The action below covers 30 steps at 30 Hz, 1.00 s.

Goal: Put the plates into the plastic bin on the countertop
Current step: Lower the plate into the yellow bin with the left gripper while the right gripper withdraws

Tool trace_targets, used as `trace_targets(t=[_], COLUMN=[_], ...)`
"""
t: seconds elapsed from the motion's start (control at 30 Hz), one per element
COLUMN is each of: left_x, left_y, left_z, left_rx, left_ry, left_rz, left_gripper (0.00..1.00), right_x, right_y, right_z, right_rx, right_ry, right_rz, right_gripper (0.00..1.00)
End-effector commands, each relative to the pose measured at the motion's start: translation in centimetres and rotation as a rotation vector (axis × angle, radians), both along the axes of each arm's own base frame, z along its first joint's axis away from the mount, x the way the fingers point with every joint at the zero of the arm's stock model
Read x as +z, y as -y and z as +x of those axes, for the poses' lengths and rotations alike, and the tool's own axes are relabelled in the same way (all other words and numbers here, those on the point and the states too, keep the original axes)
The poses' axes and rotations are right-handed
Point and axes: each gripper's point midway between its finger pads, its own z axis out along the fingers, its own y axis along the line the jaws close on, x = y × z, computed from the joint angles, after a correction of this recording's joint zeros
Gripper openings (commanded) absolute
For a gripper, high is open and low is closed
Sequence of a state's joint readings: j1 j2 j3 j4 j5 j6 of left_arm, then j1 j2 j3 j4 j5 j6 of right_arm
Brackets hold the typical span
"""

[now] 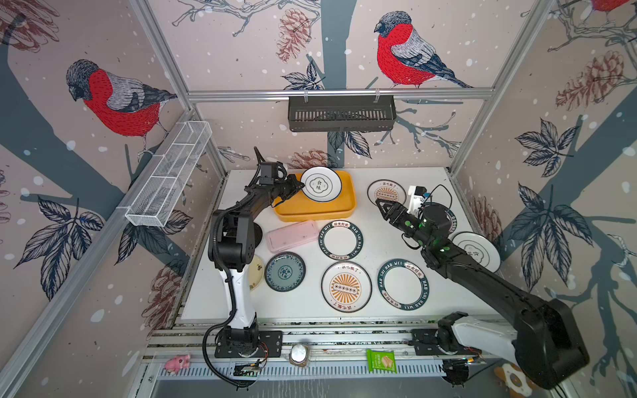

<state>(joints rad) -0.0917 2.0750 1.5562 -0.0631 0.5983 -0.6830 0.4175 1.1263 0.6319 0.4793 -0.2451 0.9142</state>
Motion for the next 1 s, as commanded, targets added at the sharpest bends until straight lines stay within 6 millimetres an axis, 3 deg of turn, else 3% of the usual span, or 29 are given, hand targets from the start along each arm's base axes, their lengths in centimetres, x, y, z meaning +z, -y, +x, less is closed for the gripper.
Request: trace_targets(t=[0.0,0.13,0.27,0.4,0.43,0.57,0.67,0.97], left_x=[-0.6,-2.0,-3.5,-4.5,-4.7,-5.6,-6.0,-7.4], left_y=[-0.7,-1.4,-2.3,-2.4,-2.2,-2.4,-2.8,-3.2], left_z=[0.2,0.0,0.6,1.1,1.3,1.7,1.8,1.9], left_rx=[0.012,0.013,0.026,0.018,0.013,0.018,0.023,0.033], left_ry=[-0.015,-0.051,-0.097,-0.114,-0.113,-0.122,-0.122,-0.159], left_rz=[0.003,0.006,0.048,0.067,0.055,0.064,0.084,0.100], left_gripper=[0.00,0.00,0.00,0.00,0.00,0.00,0.00,0.03], right_x=[-0.1,1.0,3.7,7.4,8.3,10.7,10.9,8.2], right_y=[1.1,2.4,3.0,3.1,3.5,6.7,7.7,8.4], right_z=[-0.4,-0.9,-0.6,0.0,0.2,1.3,0.7,-0.8], right_rx=[-0.068,-0.150,-0.186,-0.206,-0.227,-0.364,-0.395,-0.405], right_ry=[0.011,0.063,0.148,0.240,0.265,0.285,0.297,0.266], right_rz=[-0.030,-0.010,-0.014,-0.073,-0.095,-0.146,-0.115,-0.064], right_gripper=[0.63,0.68,0.71,0.87,0.91,0.93,0.93,0.93])
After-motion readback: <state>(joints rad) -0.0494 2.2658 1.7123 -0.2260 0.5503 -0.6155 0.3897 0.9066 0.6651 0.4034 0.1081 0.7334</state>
